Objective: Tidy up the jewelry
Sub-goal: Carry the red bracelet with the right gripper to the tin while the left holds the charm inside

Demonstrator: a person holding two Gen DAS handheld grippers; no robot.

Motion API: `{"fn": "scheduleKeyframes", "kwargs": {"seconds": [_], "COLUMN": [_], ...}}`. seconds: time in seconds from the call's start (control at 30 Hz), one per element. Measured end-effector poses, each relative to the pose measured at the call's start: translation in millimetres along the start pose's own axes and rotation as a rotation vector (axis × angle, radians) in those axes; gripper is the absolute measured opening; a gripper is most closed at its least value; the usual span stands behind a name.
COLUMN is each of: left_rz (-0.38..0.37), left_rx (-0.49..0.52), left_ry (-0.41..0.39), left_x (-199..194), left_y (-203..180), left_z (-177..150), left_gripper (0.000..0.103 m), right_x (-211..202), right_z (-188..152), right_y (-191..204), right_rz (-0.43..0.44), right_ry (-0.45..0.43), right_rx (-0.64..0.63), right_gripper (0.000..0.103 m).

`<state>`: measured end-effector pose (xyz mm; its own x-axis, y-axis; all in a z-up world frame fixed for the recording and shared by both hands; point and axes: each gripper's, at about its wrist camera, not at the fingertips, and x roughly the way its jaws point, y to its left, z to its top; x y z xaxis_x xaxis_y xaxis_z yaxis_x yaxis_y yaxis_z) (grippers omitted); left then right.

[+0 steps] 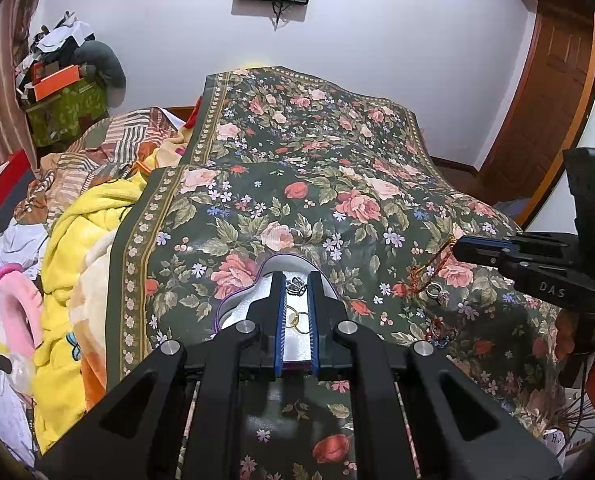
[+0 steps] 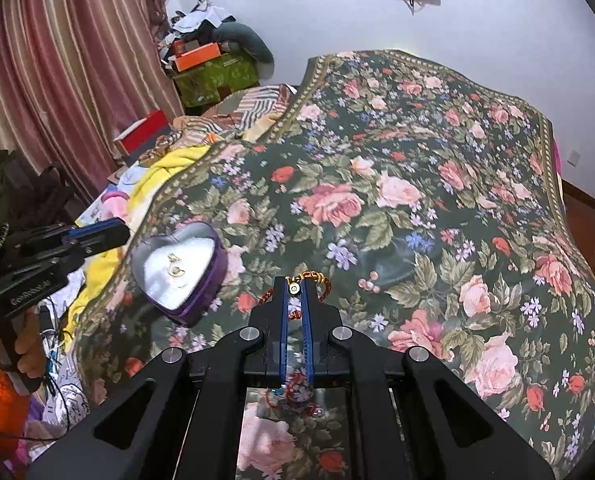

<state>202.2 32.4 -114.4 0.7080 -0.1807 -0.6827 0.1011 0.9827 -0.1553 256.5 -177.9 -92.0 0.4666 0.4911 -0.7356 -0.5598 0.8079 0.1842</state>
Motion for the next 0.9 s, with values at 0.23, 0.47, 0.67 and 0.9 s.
{"fn": "scheduleKeyframes", "kwargs": {"seconds": [0.23,0.47,0.67,0.9], "left_rz": [0.008,0.019,0.012,0.003], "left_rx": [-0.001,-0.002,-0.003,-0.004], "left_ry": [-0.002,0.013,0.028,0.061], "left_x": [-3.6,-2.9,-0.9,12.6], "left_y": [5.5,15.1,21.3,22.7], "left_z": [-0.4,-4.8,-10.1,-14.2], "left_gripper": [0.009,0.009,0.009,0.009], "right_x": [-12.6,-10.0,9.9,37.5], "right_z": [15.8,25.3,21.1,16.0], "right_y": [25.5,61.1,79.5,75.7], "right_rz": [0.059,0.138,0.186,0.205], "right_ry": [-0.059,-0.076,-0.021,0.058], "right_rx": [-0.035,-0.093,-0.12,-0.087], "right_gripper": [0.005,0.005,0.005,0.006]}}
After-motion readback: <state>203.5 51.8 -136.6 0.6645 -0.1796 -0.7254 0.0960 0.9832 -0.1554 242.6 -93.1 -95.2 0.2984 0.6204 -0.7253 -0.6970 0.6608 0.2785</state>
